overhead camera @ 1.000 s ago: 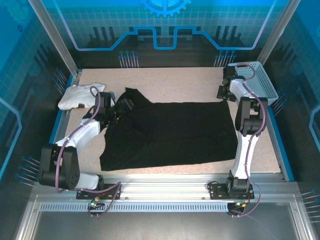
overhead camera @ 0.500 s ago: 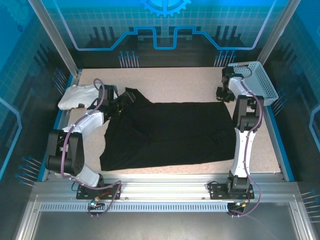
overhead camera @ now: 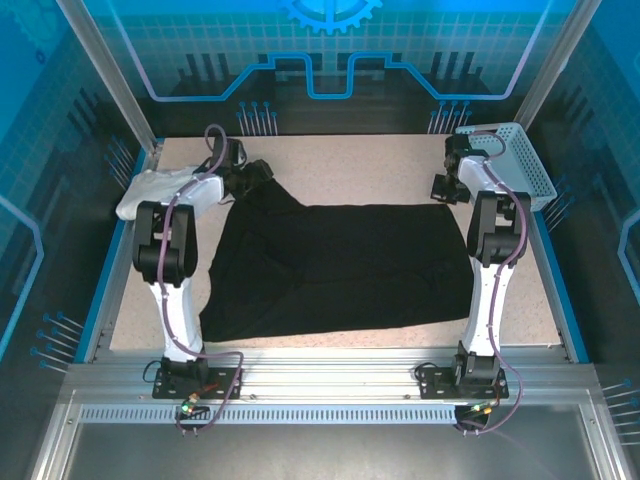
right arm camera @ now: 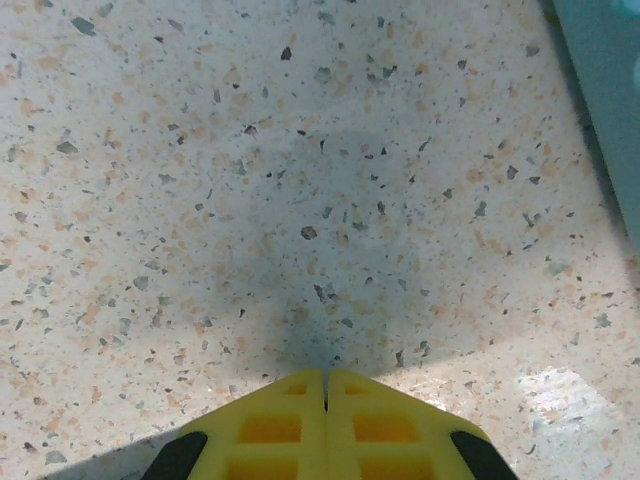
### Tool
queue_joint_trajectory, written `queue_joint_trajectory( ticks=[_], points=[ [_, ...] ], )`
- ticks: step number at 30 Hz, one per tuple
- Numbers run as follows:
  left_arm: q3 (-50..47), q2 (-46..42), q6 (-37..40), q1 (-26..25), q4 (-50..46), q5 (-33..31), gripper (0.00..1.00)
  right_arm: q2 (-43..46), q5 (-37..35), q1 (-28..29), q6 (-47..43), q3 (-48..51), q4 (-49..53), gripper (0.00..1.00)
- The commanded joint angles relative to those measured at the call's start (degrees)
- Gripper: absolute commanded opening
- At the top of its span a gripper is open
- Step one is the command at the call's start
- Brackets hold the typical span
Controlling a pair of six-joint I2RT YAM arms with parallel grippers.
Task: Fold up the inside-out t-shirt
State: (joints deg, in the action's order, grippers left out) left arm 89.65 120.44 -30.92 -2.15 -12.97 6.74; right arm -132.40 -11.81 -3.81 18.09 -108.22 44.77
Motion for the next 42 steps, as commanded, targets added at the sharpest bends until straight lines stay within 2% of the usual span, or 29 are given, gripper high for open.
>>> queue_joint_trajectory(
  ticks=[1, 5, 15, 33, 40, 42],
  points=[
    [8.4, 5.4, 3.3, 1.5, -8.7, -0.1, 0.73, 2.7, 1.0, 0.2, -1.0, 0.5, -0.7, 0.00],
    [13.8, 10.1, 3.7, 2.0, -10.9, 1.6, 0.67, 2.7, 1.4, 0.2, -1.3, 0.6, -1.0, 0.00],
    [20.0, 15.7, 3.6, 2.1, -13.0, 3.9, 0.40, 2.2, 1.9, 0.1, -1.9, 1.1, -1.6, 0.00],
    [20.9, 14.3, 3.8, 2.1, -12.7, 4.5, 0.14, 2.1, 2.0, -0.6, -2.7, 1.1, -1.6, 0.00],
    [18.6, 10.2, 3.8, 2.2, -12.2, 5.7, 0.01, 4.4, 2.3, -1.3, -4.3, 1.8, -3.0, 0.00],
    [16.1, 7.7, 3.3, 2.3, -11.4, 6.2, 0.00, 6.4, 2.8, -1.5, -5.0, 3.5, -4.3, 0.00]
  ],
)
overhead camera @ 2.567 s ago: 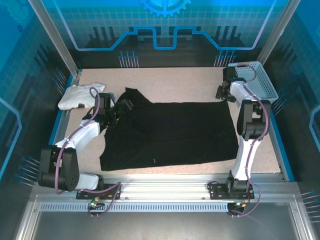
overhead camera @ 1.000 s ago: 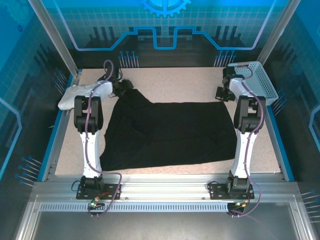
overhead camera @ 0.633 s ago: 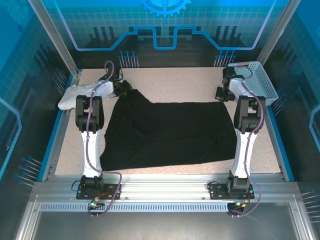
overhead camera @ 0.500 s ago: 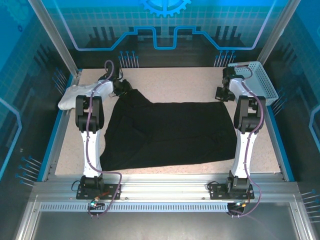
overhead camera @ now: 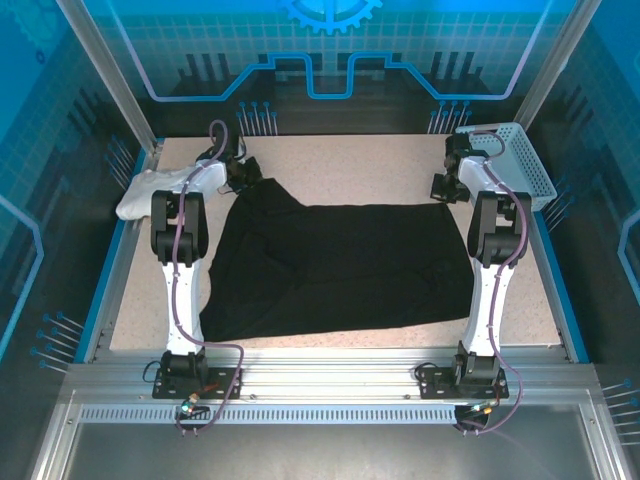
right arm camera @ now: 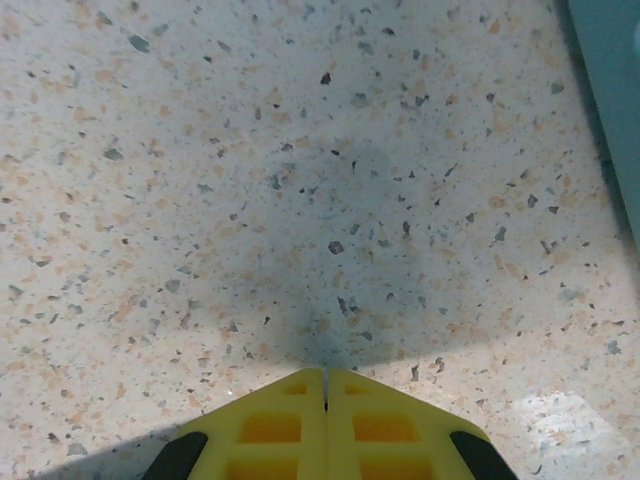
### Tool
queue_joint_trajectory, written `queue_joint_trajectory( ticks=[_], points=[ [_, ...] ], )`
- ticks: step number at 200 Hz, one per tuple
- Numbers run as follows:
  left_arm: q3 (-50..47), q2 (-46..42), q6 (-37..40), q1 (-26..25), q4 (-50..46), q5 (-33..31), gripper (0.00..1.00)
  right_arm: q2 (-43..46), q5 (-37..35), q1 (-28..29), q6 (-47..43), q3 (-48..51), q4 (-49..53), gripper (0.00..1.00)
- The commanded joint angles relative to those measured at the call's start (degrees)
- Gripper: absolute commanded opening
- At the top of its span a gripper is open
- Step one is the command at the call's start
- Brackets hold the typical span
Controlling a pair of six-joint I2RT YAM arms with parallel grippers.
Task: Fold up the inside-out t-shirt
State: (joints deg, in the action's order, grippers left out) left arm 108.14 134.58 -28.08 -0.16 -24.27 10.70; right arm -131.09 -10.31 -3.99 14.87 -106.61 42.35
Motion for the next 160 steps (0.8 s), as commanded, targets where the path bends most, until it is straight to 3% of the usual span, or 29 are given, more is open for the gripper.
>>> queue_joint_trajectory(
  ticks=[1, 77, 119, 160],
  points=[
    [-4.0, -8.4, 0.2, 0.4, 0.7, 2.5, 0.00, 6.5, 1.8, -1.6, -2.2, 3.2, -2.8, 0.00],
    [-31.3, -34.8, -8.9, 2.4, 8.5, 9.7, 0.00, 27.4, 5.6, -3.5, -2.7, 24.2, -9.4, 0.00],
    [-39.9, -48.9, -8.3, 3.7, 1.2, 10.1, 0.00, 37.2, 2.5, -3.6, -1.7, 32.9, -9.8, 0.00],
    [-43.5, -57.9, -6.2, 6.1, -6.9, 15.2, 0.00, 41.8, 0.4, -4.9, -0.7, 38.4, -8.4, 0.00]
  ],
)
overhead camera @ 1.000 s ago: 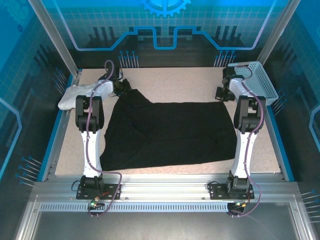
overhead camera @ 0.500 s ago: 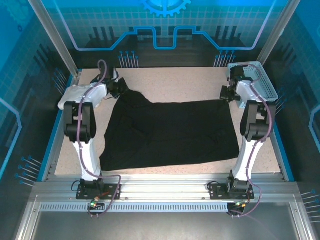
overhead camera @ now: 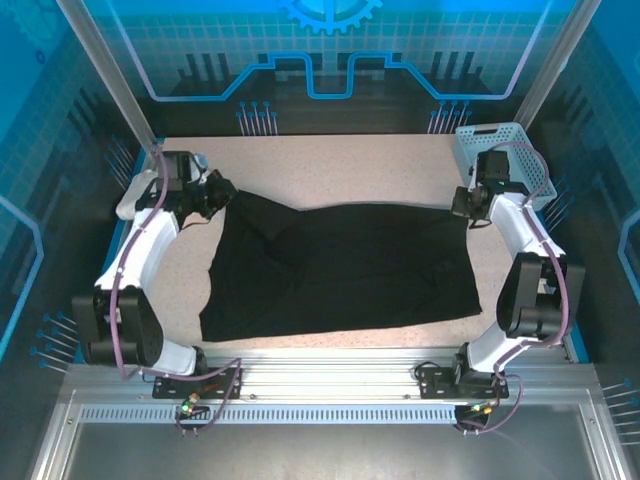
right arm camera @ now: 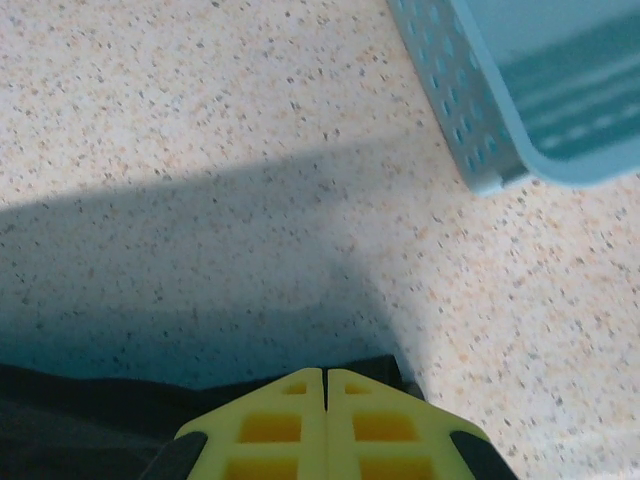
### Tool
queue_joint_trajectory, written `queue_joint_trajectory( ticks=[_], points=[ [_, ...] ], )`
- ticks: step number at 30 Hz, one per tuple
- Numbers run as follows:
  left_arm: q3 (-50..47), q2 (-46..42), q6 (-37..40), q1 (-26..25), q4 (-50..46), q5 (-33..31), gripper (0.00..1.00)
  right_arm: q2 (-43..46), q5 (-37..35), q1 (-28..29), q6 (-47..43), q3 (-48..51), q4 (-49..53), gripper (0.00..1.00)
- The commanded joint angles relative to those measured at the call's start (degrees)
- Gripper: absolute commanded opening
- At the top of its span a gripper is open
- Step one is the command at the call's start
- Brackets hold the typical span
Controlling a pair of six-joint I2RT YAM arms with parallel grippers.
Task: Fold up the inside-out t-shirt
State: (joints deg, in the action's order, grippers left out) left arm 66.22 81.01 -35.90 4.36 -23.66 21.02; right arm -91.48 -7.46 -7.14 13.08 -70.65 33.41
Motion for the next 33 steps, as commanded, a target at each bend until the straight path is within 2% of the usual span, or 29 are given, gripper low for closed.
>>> queue_joint_trajectory(
  ticks=[1, 7, 13, 26, 33],
  points=[
    [-1.5, -4.4, 1.8, 1.6, -7.8, 4.9, 0.00, 2.2, -2.5, -1.9, 1.1, 2.5, 0.6, 0.00],
    [-3.7, -9.3, 4.5, 2.5, -15.9, 9.4, 0.00, 5.2, -3.5, -2.9, 2.5, 7.5, 1.4, 0.00],
    [-7.2, -12.9, 8.0, 2.9, -22.9, 10.4, 0.00, 6.4, -4.1, -3.1, 3.3, 11.0, 2.1, 0.00],
    [-12.4, -23.5, 6.0, 4.0, -28.8, 10.0, 0.00, 6.9, -6.3, -3.2, 3.7, 12.4, 3.5, 0.00],
    [-16.1, -27.0, 6.0, 4.0, -31.1, 9.7, 0.00, 2.9, -6.3, -3.2, 3.5, 11.5, 2.7, 0.00]
  ],
)
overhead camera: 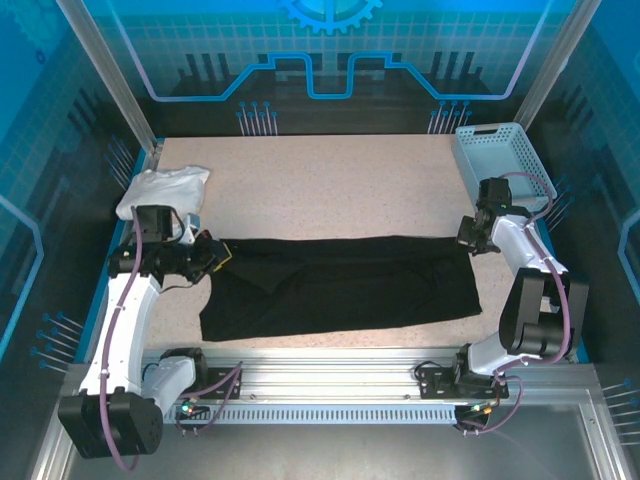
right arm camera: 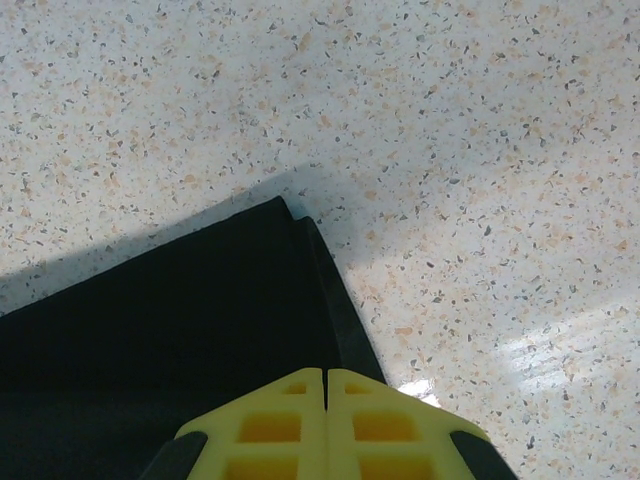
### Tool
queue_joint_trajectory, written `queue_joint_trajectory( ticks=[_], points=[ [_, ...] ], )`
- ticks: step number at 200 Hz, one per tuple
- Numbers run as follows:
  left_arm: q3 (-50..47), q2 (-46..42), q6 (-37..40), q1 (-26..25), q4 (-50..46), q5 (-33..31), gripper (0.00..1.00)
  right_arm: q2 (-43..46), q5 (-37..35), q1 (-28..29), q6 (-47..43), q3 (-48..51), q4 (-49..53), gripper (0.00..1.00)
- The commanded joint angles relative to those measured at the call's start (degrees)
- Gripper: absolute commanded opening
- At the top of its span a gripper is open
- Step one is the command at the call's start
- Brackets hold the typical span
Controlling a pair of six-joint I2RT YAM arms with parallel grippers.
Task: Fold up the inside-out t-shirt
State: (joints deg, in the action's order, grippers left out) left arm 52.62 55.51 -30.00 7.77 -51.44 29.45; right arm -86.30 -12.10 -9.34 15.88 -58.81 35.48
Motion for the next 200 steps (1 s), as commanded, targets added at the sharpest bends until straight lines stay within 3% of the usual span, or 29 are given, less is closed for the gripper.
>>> queue_joint_trajectory(
  ticks=[1, 16, 36, 51, 59, 92, 105, 134, 164, 200],
  points=[
    [-3.4, -1.9, -0.3, 0.6, -3.1, 1.3, 0.00, -3.0, -1.9, -1.0, 0.7, -0.3, 0.6, 0.00],
    [-5.7, -2.7, -1.2, 0.6, -2.1, 1.8, 0.00, -4.8, -1.9, -1.0, 1.0, -0.9, 1.4, 0.03],
    [-7.8, -2.9, -1.9, 0.5, -0.4, 2.9, 0.00, -1.1, -2.4, 2.0, -0.2, 0.4, -0.3, 0.34],
    [-8.2, -2.9, -1.6, 0.5, -0.4, 2.8, 0.00, 6.9, -3.4, 9.2, -3.7, 4.3, -5.8, 0.57],
    [-8.3, -2.9, -1.5, 0.5, -0.5, 2.8, 0.00, 10.3, -2.1, 13.7, -6.1, 6.0, -8.4, 0.65],
    [-8.3, -2.9, -1.1, 0.5, -0.8, 3.0, 0.00, 14.1, 5.4, 35.5, -12.0, 9.6, -17.8, 0.73],
    [-8.3, -2.9, -0.9, 0.5, -0.9, 3.4, 0.00, 11.2, 3.3, 46.2, -13.4, 9.0, -22.3, 0.77],
    [-7.7, -2.9, -0.2, 0.5, -0.9, 3.1, 0.00, 1.6, 1.7, 62.9, -14.0, 6.9, -37.3, 0.87],
    [-7.9, -2.9, 0.0, 0.5, 0.2, 3.2, 0.00, -10.6, -4.1, 73.8, -13.3, 2.3, -49.4, 0.93],
    [-8.3, -3.0, -0.3, 0.5, 1.3, 3.5, 0.00, -21.2, -20.9, 81.2, -14.2, -2.9, -56.7, 0.97]
  ],
)
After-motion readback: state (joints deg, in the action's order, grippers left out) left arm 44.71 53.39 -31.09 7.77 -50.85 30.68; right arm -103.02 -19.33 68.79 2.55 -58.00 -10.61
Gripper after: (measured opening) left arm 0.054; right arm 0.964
